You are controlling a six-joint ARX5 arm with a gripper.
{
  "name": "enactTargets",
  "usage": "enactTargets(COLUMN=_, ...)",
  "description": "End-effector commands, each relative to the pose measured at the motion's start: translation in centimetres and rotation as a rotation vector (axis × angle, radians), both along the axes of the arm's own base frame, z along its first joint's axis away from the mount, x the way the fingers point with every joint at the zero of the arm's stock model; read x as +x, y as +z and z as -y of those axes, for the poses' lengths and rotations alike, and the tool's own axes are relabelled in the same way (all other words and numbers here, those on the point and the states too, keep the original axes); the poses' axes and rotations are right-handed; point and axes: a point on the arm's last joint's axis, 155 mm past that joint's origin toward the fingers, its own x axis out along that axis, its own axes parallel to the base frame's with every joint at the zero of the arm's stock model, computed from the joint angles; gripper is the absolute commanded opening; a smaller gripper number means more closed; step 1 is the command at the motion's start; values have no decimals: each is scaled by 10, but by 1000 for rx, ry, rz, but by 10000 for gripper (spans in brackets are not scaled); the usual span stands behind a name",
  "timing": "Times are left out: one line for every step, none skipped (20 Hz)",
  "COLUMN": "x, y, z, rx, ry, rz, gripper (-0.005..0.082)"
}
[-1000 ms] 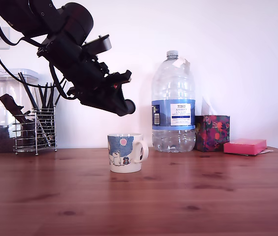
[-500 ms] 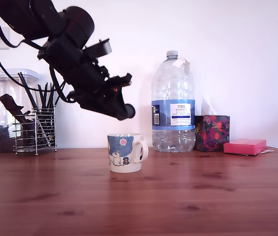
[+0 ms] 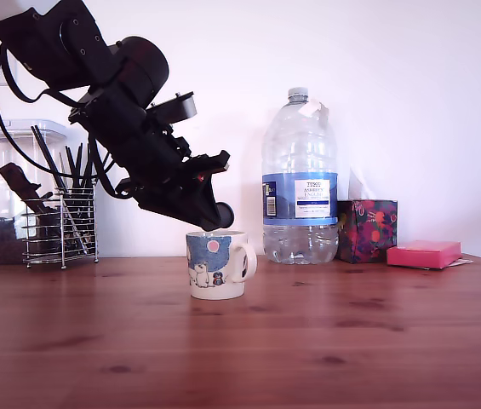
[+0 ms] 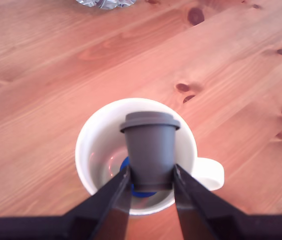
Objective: Pick up the coffee capsules from the table one by one and drop them inside the nearest coffee cup
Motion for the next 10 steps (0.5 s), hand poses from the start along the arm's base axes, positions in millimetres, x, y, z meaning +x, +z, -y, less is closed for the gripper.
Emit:
enactTargets(x=-3, y=-16, z=1, rx=12, ry=-7, rz=-25, gripper=269)
enactTargets(x=-3, y=-16, z=1, rx=17, ry=-12, rz=-21, gripper=332)
enactTargets(x=-3, y=-16, z=1, rx=19, ry=-13, rz=-20, gripper=380)
enactTargets(x=-3, y=-16, z=1, rx=19, ry=-13, rz=-20, gripper=405)
enactTargets(x=-3, y=-16, z=1, rx=19, ry=-13, rz=-20, gripper=415)
enactTargets(x=-3, y=-16, z=1, rx=19, ry=-13, rz=-20, gripper=413)
enactTargets(x=-3, y=-16, z=1, rx=18, ry=-13, rz=-19, gripper=408)
enactTargets(x=-3, y=-15, z=1, rx=18, ry=-13, rz=-18, gripper=390)
enactTargets(x=-3, y=-15, z=1, rx=18, ry=-13, rz=-18, gripper=347)
enactTargets(x=-3, y=-15, z=1, rx=18, ry=-14, rz=-18, gripper=275)
